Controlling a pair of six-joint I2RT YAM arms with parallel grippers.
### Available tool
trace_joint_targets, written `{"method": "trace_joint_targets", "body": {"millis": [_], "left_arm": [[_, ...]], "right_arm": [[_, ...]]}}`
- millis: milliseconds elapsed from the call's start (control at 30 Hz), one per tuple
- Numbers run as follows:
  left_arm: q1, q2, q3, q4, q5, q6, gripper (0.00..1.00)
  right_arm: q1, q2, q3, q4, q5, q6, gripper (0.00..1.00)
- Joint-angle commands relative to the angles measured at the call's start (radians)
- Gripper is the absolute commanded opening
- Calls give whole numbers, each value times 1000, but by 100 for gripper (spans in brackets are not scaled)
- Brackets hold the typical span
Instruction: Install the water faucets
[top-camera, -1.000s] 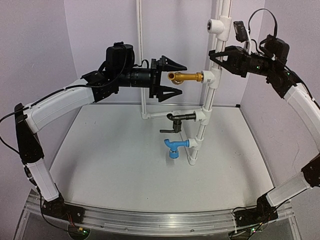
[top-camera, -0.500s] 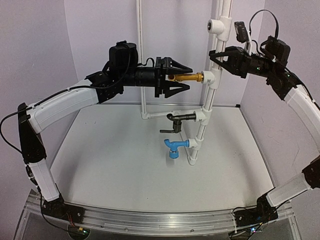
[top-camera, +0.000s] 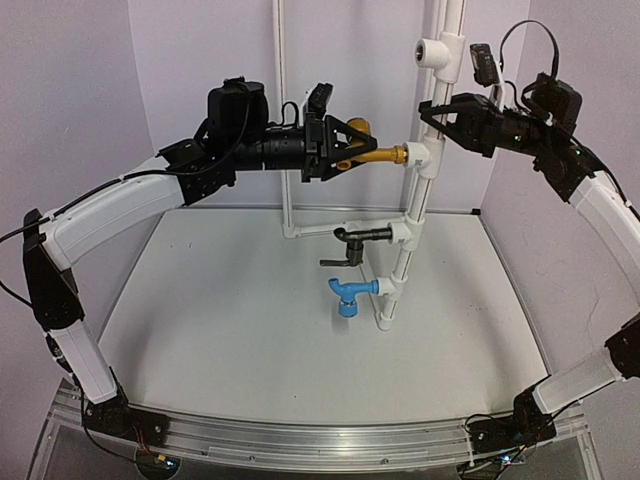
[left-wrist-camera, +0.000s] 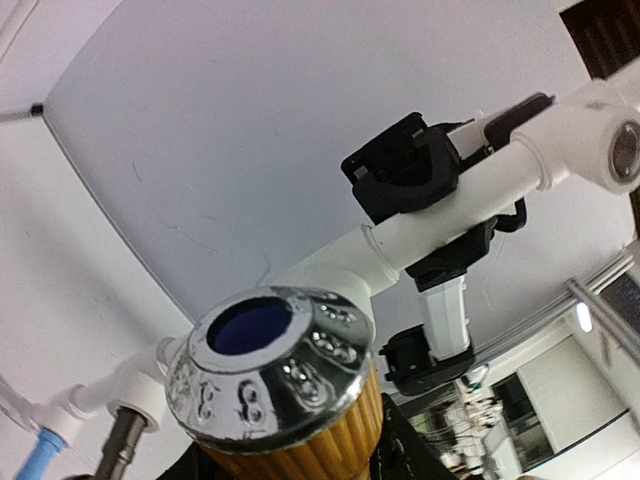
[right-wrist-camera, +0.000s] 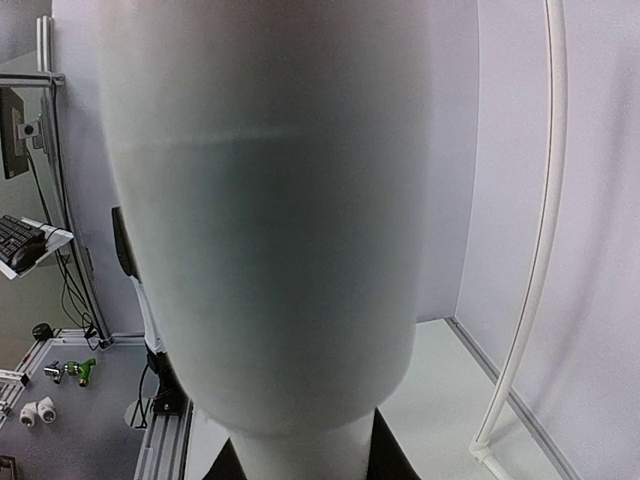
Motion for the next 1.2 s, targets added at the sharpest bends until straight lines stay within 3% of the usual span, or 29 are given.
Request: {"method": "trace_joint_targets", "body": {"millis": [0, 200, 300, 433, 667, 733, 933, 1167], "left_arm": [[2, -74, -23, -7, -69, 422, 38], [-8, -91, -50, -8, -25, 819, 40], [-33, -101, -50, -63, -36, 1088, 40], [-86, -101, -30, -199, -175, 1504, 39], [-94, -132, -52, -201, -286, 1888, 33], [-94, -139, -39, -207, -297, 1895, 35], [-94, -128, 42, -200, -215, 1645, 70], [-94, -60, 117, -198, -151, 1424, 79]], "right_arm": [[17, 8, -37, -185, -60, 172, 0], [17, 11, -30, -187, -71, 188, 0], [17, 15, -25, -187, -71, 196, 0], [17, 18, -25, -188, -66, 197, 0], [17, 25, -23, -188, -63, 198, 0], [17, 28, -21, -189, -63, 199, 0], [17, 36, -17, -189, -69, 196, 0], [17, 45, -11, -190, -69, 192, 0]]}}
